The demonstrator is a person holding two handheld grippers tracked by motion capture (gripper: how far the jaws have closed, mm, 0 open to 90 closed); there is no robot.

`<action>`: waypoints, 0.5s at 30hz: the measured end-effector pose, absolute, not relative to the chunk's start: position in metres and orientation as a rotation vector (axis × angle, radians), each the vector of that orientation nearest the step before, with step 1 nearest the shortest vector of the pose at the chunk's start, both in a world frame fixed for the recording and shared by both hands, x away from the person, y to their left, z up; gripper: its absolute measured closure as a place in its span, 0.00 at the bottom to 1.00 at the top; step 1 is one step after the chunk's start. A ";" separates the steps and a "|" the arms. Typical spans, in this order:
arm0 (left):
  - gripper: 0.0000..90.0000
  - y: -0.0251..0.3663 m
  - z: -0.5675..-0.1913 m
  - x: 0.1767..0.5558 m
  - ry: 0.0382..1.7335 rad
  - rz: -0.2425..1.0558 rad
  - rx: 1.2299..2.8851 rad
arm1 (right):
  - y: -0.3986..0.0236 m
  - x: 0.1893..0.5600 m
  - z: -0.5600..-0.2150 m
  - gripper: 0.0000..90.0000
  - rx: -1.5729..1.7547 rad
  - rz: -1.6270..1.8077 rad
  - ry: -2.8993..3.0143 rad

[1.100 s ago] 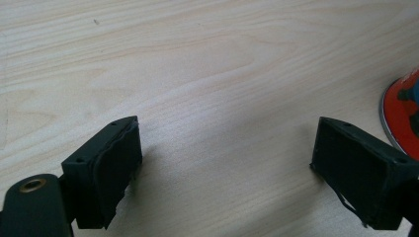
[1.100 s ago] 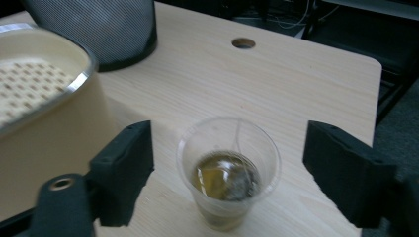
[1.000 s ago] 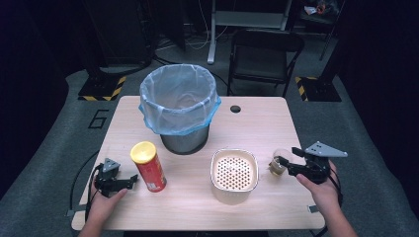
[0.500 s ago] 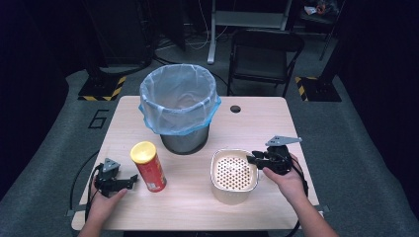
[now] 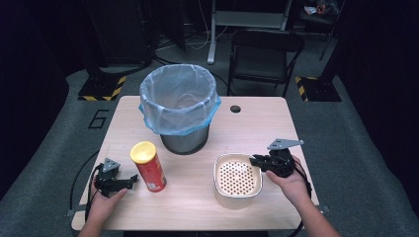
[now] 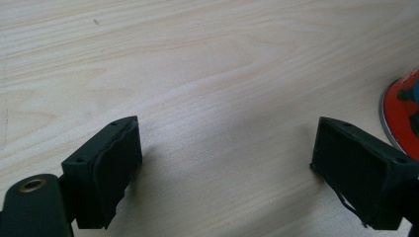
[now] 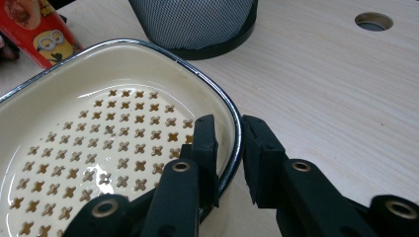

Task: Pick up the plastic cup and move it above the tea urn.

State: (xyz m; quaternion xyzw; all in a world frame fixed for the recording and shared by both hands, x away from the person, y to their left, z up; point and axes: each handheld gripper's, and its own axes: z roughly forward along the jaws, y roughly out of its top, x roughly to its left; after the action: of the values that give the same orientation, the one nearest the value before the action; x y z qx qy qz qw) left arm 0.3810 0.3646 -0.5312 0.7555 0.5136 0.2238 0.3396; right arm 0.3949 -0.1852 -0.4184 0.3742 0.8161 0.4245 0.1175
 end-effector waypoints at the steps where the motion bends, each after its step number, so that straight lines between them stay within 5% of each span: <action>1: 0.13 0.365 -0.531 0.381 1.337 0.583 1.967 | -0.186 0.393 -0.418 0.85 1.094 1.235 2.388; 5: 0.13 0.365 -0.531 0.381 1.337 0.583 1.967 | -0.193 0.386 -0.417 0.81 1.082 1.242 2.381; 15: 0.13 0.365 -0.531 0.381 1.338 0.583 1.966 | -0.237 0.387 -0.407 0.30 1.202 1.207 2.111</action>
State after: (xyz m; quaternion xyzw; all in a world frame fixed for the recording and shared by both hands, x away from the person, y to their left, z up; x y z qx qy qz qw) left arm 0.3810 0.3646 -0.5312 0.7553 0.5138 0.2240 0.3395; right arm 0.3865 -0.2368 -0.4075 0.4328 0.7605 0.4347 0.2129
